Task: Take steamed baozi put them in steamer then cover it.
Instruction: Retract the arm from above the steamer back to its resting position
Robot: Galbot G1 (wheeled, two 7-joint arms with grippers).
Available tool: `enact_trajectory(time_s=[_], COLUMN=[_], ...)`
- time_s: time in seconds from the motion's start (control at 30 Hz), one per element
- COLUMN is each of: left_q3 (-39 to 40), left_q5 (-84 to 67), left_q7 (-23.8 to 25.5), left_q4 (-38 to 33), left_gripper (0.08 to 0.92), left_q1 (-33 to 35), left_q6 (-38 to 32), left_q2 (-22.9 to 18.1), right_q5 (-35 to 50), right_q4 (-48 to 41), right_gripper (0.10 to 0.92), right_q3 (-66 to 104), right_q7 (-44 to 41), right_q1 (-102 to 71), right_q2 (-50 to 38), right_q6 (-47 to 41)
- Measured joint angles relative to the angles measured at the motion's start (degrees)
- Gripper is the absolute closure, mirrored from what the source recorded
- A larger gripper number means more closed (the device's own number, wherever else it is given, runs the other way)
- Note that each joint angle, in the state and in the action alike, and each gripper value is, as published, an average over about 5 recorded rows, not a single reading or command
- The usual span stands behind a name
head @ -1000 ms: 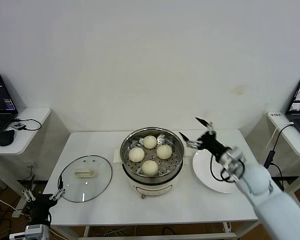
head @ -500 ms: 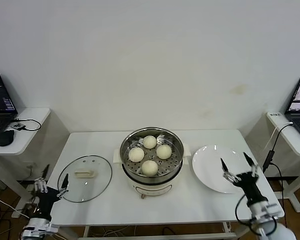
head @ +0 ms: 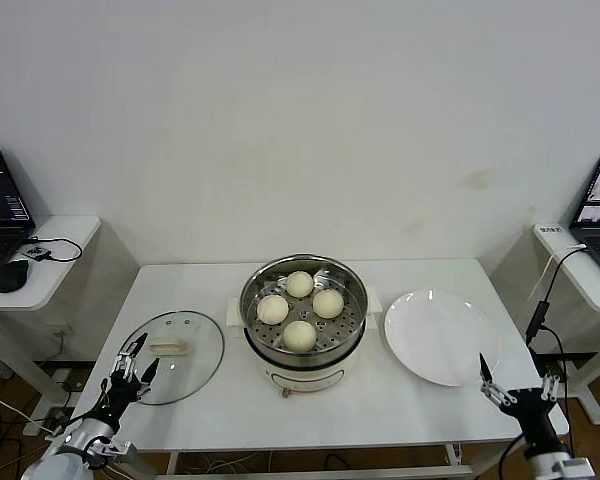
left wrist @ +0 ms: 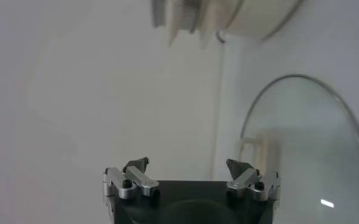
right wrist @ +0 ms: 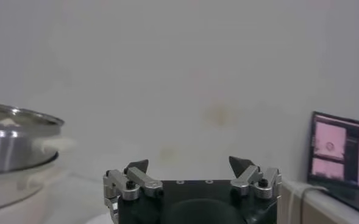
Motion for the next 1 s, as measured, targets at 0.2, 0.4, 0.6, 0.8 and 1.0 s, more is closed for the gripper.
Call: enact_trajectory(time_s=[0.2,0.4,0.6,0.8,1.0], left_q3=[1.5,3.2,4.7,6.1,6.8], left_q5=[2.5,4.1,5.0,5.5,5.6], left_q7=[0.5,0.9,1.2,1.4,1.6], left_q4=[3.3,6.7,9.7,12.5,14.5], left_gripper=[0.177,0.177,0.177,0.177,0.177], left_q1=[-3.1,-6.5,-9.6,-12.5,-14.9], left_q6=[-0.4,-0.5,-0.6,-0.6,-0.5], left_q2=[1.2,1.4,1.4,1.3,1.5], right_q5=[-0.7,-1.3,-2.0,-2.6,-3.0], right_q4=[-0.6,-0.7,-1.1,-1.6,-2.3], right_gripper=[0.203,0.202,0.203,0.203,0.202], right_q3=[0.3,0.7,1.0,1.0,1.0], right_q7=[0.0,0.0,-0.1,-0.2,-0.3], right_q1=[-0.7,-1.5,-1.9,-1.9,-2.1], right_q2=[1.1,1.6,2.3,2.7,2.8], right_q6=[0.4,0.7,0.9,1.3,1.7])
